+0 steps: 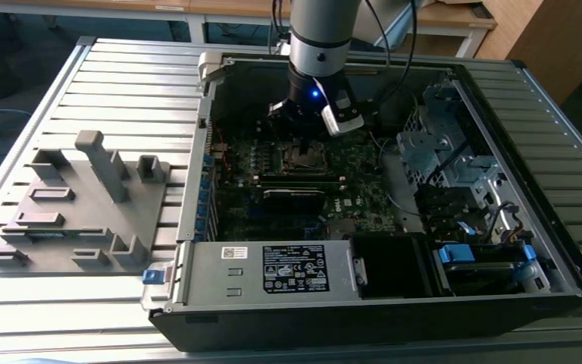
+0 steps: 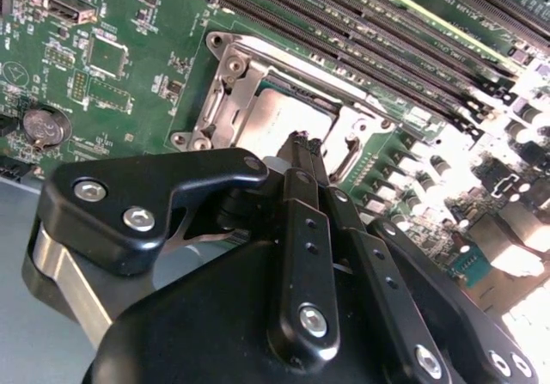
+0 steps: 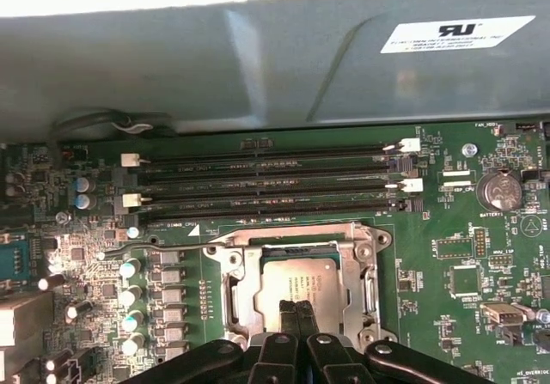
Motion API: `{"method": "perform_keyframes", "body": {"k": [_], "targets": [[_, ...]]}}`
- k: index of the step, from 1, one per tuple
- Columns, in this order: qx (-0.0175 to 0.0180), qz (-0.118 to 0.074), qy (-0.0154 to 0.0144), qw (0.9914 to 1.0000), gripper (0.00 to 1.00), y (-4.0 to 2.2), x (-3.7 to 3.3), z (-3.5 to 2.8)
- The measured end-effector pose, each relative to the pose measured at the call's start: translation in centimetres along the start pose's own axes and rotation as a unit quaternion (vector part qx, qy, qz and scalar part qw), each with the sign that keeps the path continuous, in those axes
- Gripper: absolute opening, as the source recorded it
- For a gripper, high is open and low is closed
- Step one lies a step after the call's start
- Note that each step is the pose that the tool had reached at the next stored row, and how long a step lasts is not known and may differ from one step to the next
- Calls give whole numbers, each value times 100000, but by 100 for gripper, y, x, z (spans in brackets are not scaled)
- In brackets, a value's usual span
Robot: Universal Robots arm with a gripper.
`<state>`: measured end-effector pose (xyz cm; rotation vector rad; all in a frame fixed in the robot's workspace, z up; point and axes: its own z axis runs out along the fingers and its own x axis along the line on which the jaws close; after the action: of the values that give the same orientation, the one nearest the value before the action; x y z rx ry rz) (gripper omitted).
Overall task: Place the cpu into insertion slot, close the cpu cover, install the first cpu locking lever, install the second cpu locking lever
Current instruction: 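Install the first cpu locking lever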
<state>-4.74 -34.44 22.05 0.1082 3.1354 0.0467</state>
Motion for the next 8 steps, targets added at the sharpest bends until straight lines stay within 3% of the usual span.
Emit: {"method": "perform_keyframes", "body": {"k": [8], "targets": [[-5,3,-4,100000,10,0,2,-4]]}}
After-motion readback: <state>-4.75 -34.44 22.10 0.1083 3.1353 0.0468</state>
